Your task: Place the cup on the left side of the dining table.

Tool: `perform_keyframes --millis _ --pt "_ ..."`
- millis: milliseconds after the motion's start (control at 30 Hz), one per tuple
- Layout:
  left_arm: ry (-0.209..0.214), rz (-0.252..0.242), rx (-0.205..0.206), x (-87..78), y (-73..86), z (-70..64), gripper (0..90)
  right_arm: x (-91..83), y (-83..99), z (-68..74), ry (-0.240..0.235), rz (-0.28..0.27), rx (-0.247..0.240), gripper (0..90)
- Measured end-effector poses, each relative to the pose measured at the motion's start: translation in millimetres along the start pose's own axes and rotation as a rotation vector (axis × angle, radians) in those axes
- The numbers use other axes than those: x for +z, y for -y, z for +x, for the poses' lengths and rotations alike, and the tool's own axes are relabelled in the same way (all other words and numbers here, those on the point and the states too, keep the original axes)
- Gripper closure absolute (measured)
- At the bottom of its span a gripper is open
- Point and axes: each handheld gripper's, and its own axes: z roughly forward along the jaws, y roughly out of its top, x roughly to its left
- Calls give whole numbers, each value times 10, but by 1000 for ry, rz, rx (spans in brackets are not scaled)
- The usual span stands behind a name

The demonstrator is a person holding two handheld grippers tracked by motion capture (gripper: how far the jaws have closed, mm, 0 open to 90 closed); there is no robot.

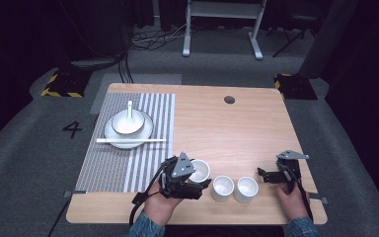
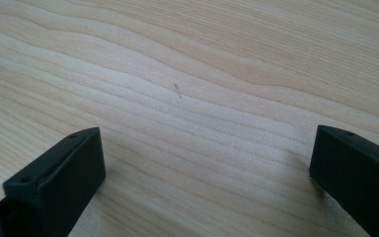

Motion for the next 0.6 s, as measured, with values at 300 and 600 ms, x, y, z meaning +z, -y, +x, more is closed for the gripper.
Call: perform_keyframes --millis 300,600 --pt "-34 -23 -13 -52 -31 88 266 0 0 1 0 -1 1 5" --pt "-96 -25 -43 -160 22 222 266 -1 0 2 0 0 2 5"
